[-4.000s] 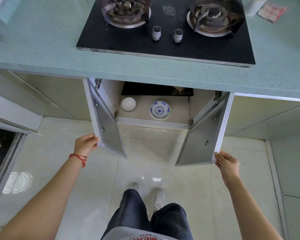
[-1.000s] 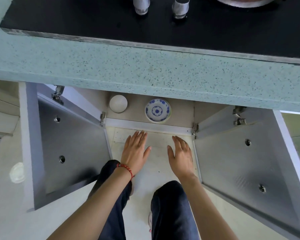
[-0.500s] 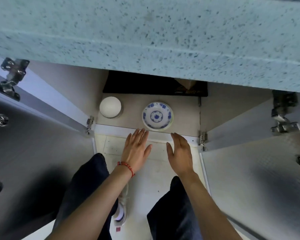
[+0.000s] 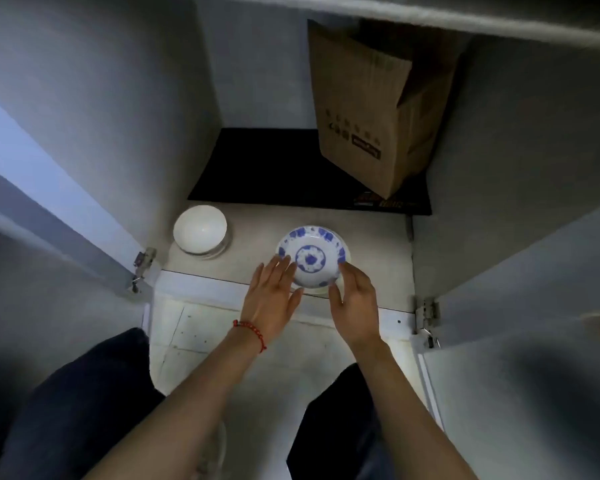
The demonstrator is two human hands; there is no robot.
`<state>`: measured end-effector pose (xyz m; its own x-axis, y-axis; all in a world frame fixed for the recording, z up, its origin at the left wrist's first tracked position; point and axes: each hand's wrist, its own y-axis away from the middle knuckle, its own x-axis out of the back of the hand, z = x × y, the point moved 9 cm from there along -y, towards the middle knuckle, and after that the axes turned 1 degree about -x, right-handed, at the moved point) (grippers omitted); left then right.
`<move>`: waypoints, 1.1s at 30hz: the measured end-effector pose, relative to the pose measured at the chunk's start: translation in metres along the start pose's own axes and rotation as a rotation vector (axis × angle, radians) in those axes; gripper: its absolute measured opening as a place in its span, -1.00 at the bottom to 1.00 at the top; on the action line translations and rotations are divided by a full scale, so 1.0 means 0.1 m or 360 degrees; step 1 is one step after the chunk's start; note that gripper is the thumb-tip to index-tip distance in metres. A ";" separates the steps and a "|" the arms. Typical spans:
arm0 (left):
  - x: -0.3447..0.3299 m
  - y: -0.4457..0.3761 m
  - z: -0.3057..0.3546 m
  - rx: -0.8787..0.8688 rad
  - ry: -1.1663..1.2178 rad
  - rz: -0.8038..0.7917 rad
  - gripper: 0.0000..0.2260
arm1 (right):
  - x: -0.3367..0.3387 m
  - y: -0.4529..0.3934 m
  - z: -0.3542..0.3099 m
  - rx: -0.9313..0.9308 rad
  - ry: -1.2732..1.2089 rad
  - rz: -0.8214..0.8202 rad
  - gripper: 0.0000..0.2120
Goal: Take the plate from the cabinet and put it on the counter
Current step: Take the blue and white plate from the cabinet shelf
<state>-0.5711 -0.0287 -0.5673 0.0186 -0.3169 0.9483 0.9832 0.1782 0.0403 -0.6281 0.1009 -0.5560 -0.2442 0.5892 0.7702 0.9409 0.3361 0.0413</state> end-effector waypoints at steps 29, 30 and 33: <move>-1.21 -0.89 -0.87 0.0121 0.0187 0.0096 -0.39 | -0.97 -0.86 1.14 0.0063 0.0031 0.0001 -0.57; -1.23 -0.91 -0.88 0.0128 0.0201 0.0096 -0.42 | -1.00 -0.87 1.15 0.0085 0.0073 -0.0014 -0.57; -1.29 -0.97 -0.91 0.0141 0.0236 0.0102 -0.48 | -1.06 -0.93 1.19 0.0127 0.0162 -0.0016 -0.56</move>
<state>-0.6522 -0.0904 -0.7221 0.1138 -0.4350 0.8932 0.9594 0.2816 0.0149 -0.7179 0.0942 -0.7173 -0.2247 0.5094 0.8307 0.9159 0.4015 0.0015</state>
